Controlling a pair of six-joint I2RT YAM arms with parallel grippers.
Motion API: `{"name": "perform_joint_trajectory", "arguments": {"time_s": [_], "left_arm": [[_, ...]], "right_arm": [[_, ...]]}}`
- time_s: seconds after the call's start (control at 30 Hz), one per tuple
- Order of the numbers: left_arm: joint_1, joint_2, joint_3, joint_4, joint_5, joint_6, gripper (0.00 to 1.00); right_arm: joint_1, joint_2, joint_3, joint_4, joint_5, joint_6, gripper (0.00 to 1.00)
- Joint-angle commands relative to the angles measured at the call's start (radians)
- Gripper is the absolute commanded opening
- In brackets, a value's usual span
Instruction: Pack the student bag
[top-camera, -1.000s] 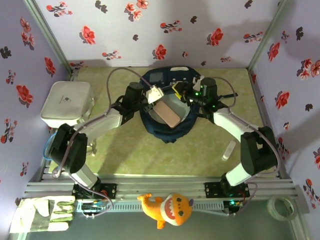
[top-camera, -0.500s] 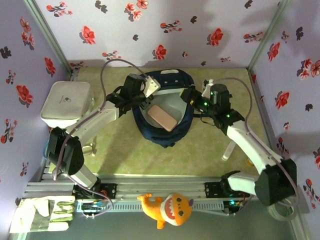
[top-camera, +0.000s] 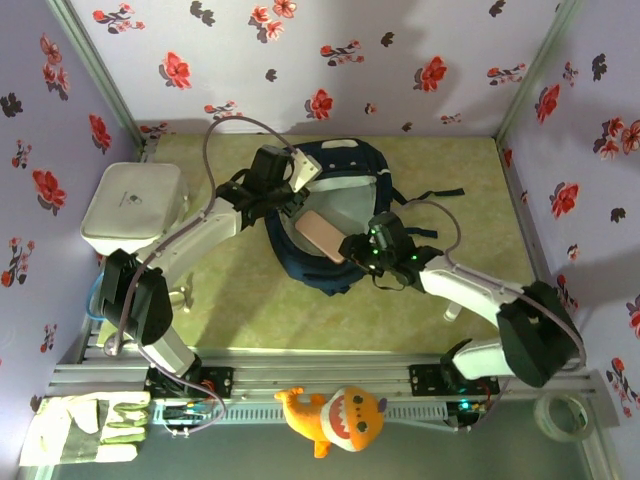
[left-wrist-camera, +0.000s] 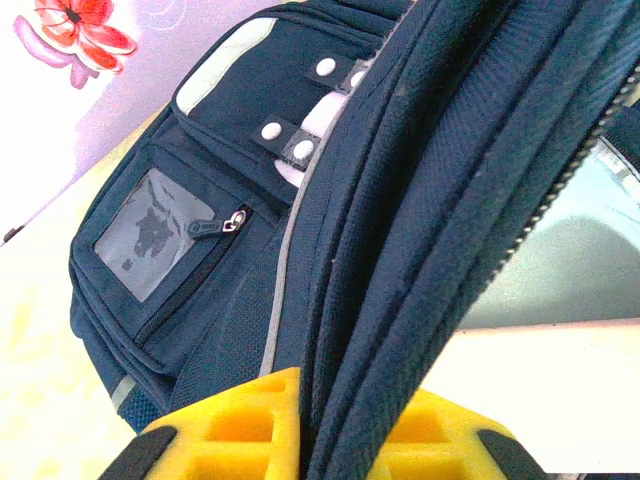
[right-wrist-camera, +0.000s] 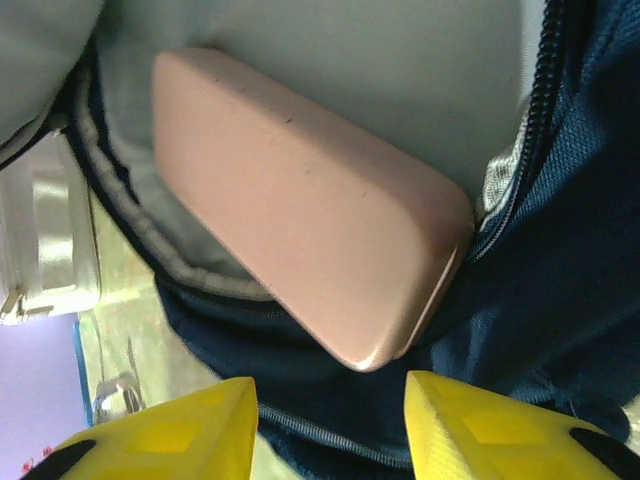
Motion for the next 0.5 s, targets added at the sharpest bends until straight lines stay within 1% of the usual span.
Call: {"name": "perform_joint_trajectory", "arguments": {"time_s": [0.0,0.1,0.27,0.37,0.47], "left_arm": [[-0.002,-0.013,0.047,0.008,-0.01,-0.035,0.11],[-0.003,-0.018,0.048,0.002,-0.007,-0.039,0.12],[-0.004,-0.023,0.051,-0.005,0.006,-0.049,0.12],[-0.004,-0.026,0.051,-0.006,0.019,-0.057,0.13],[-0.006,-0.029,0.053,-0.007,0.03,-0.064,0.13]], "right_arm": [[0.013,0.058,0.02,0.072,0.046,0.075,0.41],[0.015,0.102,0.038,0.071,0.065,0.095,0.41],[0.015,0.157,0.067,0.07,0.066,0.109,0.46],[0.012,0.187,0.085,0.121,0.045,0.099,0.46],[0.007,0.206,0.11,0.234,0.009,0.072,0.43]]}}
